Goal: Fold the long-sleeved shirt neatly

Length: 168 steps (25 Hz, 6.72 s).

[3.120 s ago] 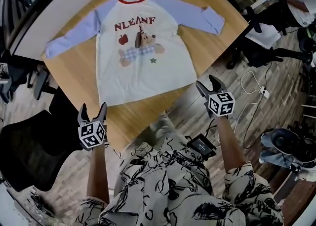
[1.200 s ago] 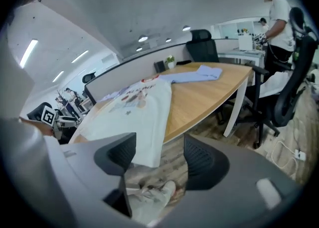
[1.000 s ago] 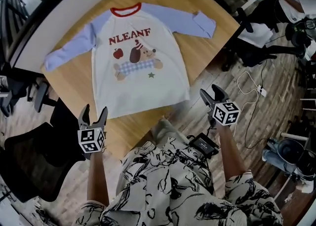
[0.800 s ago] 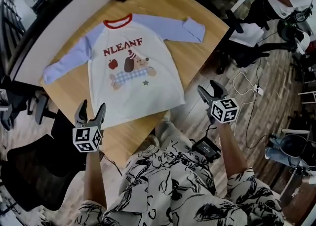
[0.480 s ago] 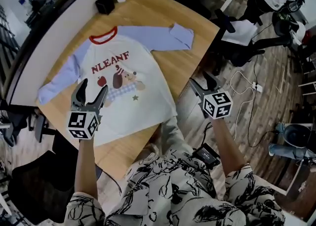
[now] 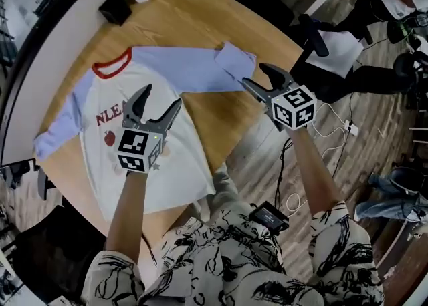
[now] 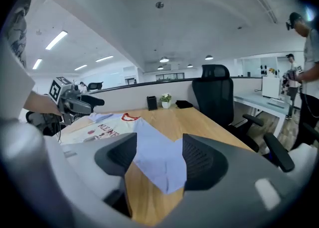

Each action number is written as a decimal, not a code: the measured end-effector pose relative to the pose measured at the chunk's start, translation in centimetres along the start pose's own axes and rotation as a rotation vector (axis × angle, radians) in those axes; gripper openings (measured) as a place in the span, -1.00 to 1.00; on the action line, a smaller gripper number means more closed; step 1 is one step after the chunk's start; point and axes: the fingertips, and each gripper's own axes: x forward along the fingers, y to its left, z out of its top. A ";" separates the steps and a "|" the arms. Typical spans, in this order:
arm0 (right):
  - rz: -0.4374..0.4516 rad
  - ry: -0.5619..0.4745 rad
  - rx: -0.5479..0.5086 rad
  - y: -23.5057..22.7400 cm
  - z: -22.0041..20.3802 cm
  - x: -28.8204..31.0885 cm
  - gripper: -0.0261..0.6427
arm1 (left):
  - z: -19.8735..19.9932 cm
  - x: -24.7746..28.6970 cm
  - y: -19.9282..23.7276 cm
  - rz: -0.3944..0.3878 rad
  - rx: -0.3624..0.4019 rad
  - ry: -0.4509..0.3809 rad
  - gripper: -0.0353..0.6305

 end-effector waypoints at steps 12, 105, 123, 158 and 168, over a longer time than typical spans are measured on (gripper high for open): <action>0.382 0.325 0.100 -9.7 -1.4 15.4 -0.02 | -4.3 18.6 -5.5 -0.164 -0.025 0.222 0.11; 0.800 0.372 -0.601 59.3 10.2 52.5 -0.11 | -29.5 -39.2 41.6 0.988 -0.638 0.026 -0.13; 0.919 0.482 -0.702 79.1 5.6 59.5 -0.17 | -38.6 -44.4 52.1 0.958 -0.515 0.254 -0.50; 1.044 0.390 -0.856 78.4 10.5 50.0 -0.86 | -25.9 -43.0 41.4 0.959 0.075 0.409 -0.85; 0.928 0.227 -0.793 62.4 18.7 42.6 -0.86 | -12.5 -34.8 33.6 0.912 0.209 0.394 -0.85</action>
